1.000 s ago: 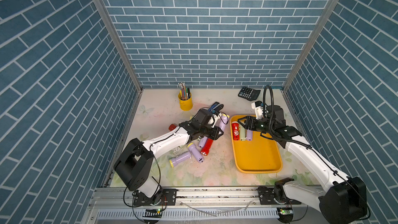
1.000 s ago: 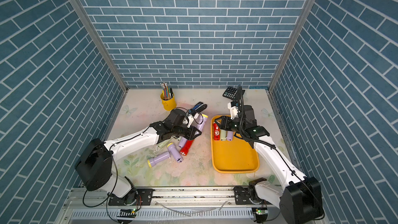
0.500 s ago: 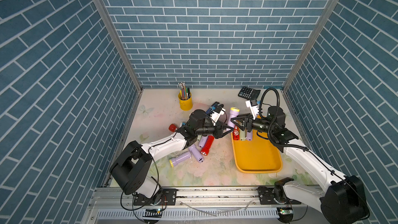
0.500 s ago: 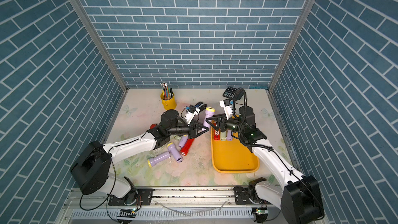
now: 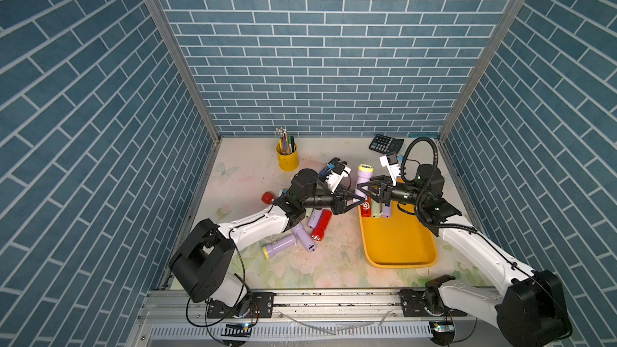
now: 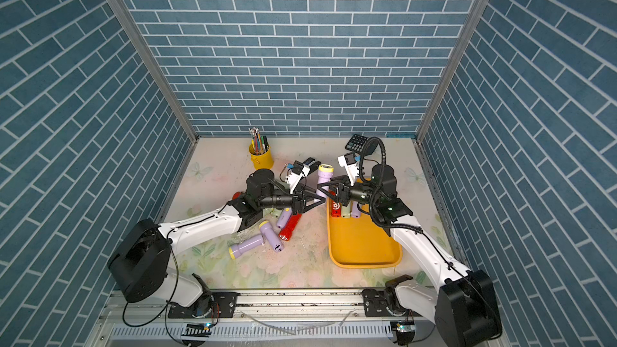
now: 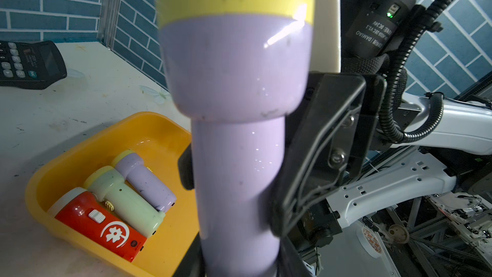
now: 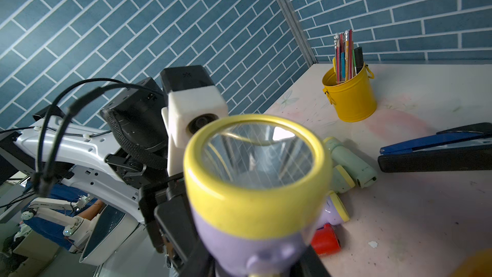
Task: Put the flashlights into the storage boxes
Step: Place the flashlight at the storage box.
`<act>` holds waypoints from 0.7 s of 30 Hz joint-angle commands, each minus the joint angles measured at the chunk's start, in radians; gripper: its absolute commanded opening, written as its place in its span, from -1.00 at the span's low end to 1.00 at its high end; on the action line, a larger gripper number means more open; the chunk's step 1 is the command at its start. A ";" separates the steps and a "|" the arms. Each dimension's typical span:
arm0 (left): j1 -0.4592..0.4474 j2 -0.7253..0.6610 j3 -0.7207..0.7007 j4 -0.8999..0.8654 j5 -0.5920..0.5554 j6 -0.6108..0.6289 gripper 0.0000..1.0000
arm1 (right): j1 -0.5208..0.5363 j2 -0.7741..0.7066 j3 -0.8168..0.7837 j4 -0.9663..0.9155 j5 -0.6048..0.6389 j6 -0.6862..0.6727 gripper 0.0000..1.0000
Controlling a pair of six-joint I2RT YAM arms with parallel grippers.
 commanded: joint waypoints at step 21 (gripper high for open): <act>0.006 0.048 0.186 -0.645 -0.335 0.258 0.31 | -0.180 0.093 0.199 -0.959 0.717 -0.143 -0.59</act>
